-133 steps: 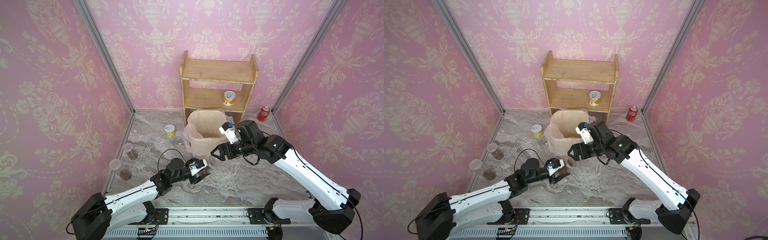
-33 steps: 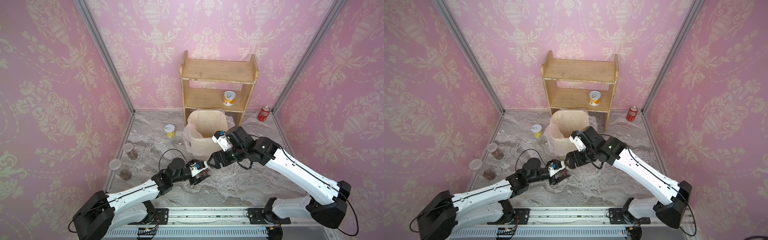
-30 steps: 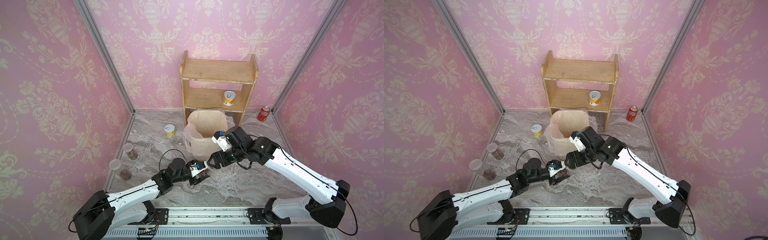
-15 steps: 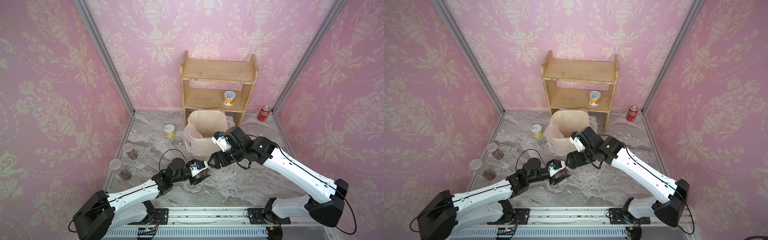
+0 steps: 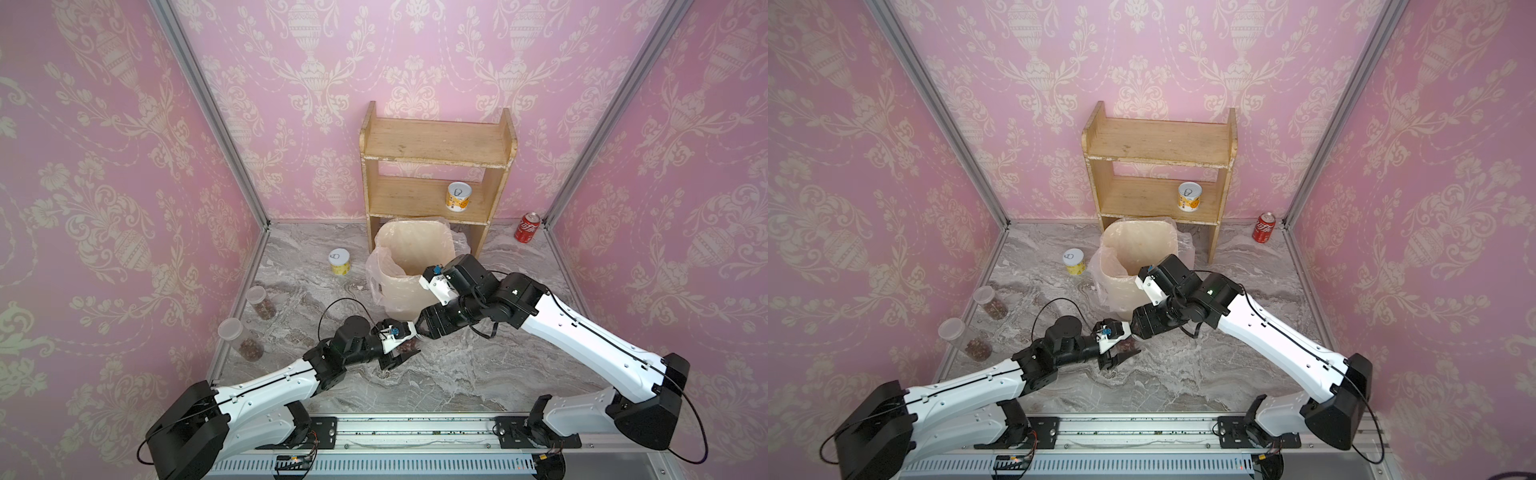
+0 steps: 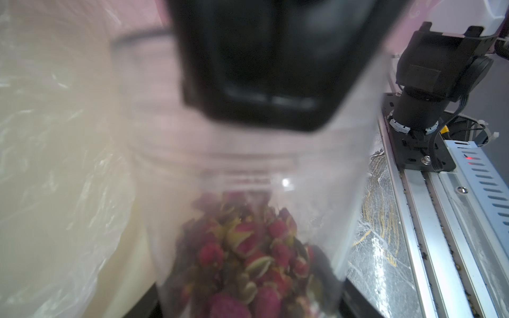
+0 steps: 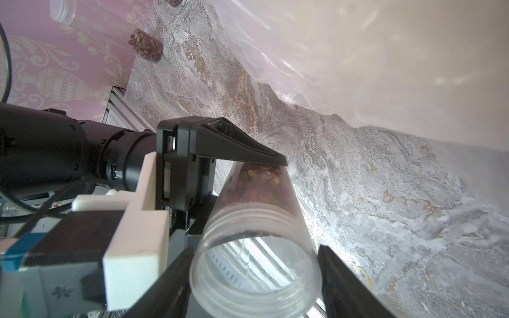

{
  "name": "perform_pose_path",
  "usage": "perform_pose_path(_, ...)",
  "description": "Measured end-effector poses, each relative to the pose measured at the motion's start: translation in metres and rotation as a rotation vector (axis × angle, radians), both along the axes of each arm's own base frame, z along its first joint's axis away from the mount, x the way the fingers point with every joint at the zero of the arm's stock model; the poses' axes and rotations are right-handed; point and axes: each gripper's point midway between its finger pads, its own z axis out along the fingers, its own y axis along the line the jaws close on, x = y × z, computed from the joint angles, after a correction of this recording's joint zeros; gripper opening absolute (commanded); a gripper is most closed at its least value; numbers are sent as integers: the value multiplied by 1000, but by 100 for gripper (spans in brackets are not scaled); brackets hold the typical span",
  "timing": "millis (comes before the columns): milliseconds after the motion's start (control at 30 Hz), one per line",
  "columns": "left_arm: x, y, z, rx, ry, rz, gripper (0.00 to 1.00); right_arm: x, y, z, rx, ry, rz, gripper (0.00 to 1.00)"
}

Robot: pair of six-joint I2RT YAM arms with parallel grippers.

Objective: Empty the moldy dried flower tea in the jars
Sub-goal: Unscrew the lid from the jar.

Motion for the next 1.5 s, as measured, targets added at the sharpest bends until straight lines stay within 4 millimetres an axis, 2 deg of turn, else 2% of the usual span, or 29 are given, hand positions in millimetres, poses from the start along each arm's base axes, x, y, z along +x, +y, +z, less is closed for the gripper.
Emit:
perform_pose_path(167,0,0,0,0,0,0,31,-1,1,0,-4,-22,47,55)
perform_pose_path(233,0,0,-1,2,2,-1,31,-2,2,-1,-15,-46,94,49)
perform_pose_path(333,-3,0,-2,4,10,-13,31,-5,3,-1,-39,-119,230,44)
perform_pose_path(433,-9,-2,-3,3,26,-45,31,-15,5,-2,-82,-255,451,40)
perform_pose_path(667,-23,-9,4,-35,35,-134,32,-31,2,8,-177,-608,911,39)
perform_pose_path(933,-29,-11,4,-47,56,-175,32,-37,-3,7,-223,-738,1140,42)
perform_pose_path(1033,-28,-11,4,-52,61,-179,33,-37,-3,6,-228,-755,1165,48)
perform_pose_path(1133,-27,-11,3,-53,64,-176,33,-36,-2,7,-225,-763,1159,73)
perform_pose_path(1200,-27,-11,5,-62,74,-171,33,-34,0,10,-214,-772,1130,84)
perform_pose_path(1300,-23,-11,8,-76,76,-154,32,-32,3,22,-164,-797,1047,92)
perform_pose_path(1500,-15,-9,9,-74,62,-108,32,-35,-12,72,37,-830,708,94)
